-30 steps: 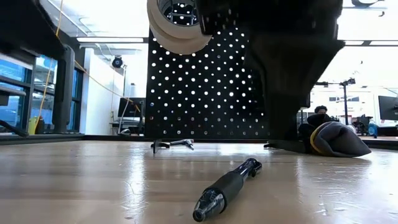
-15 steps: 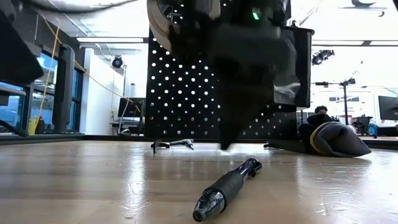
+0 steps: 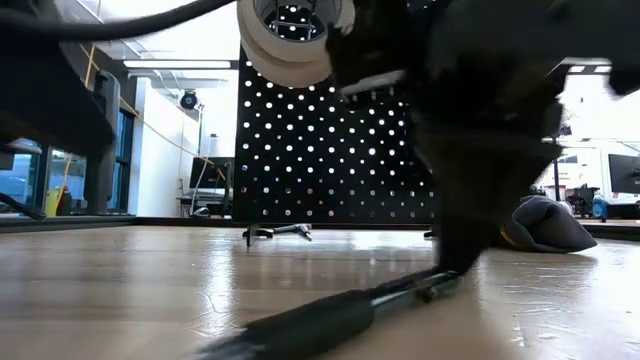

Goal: Hang tools onto peg board
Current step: Hang the black ballpoint pen onto the pegboard

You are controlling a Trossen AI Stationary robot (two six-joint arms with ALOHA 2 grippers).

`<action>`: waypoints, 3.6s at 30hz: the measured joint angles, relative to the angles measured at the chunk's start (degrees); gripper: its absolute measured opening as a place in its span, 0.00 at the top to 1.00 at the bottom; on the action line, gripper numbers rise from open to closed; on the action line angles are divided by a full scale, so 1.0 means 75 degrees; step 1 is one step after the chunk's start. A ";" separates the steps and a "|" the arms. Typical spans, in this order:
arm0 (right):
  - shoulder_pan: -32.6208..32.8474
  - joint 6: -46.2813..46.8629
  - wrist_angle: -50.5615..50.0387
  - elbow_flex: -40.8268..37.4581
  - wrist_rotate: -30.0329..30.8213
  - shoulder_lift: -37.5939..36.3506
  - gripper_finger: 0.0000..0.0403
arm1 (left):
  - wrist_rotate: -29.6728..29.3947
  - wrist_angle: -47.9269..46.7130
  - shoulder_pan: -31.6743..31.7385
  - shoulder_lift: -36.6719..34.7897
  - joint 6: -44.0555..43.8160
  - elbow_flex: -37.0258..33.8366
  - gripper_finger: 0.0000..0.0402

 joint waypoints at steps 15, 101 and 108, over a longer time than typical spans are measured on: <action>0.0328 0.0820 0.0119 -0.0006 -0.0066 -0.0048 1.00 | 0.1882 0.3220 0.0830 0.1252 0.1220 0.0009 1.00; 0.1886 0.0579 0.1383 0.0125 0.0709 0.0900 0.94 | 0.1096 0.1256 0.0969 0.0617 0.2606 -0.0012 1.00; 0.1770 0.0740 0.0979 0.0027 0.0442 0.0456 0.95 | 0.0347 -0.0192 0.0959 -0.0611 0.2675 -0.0009 1.00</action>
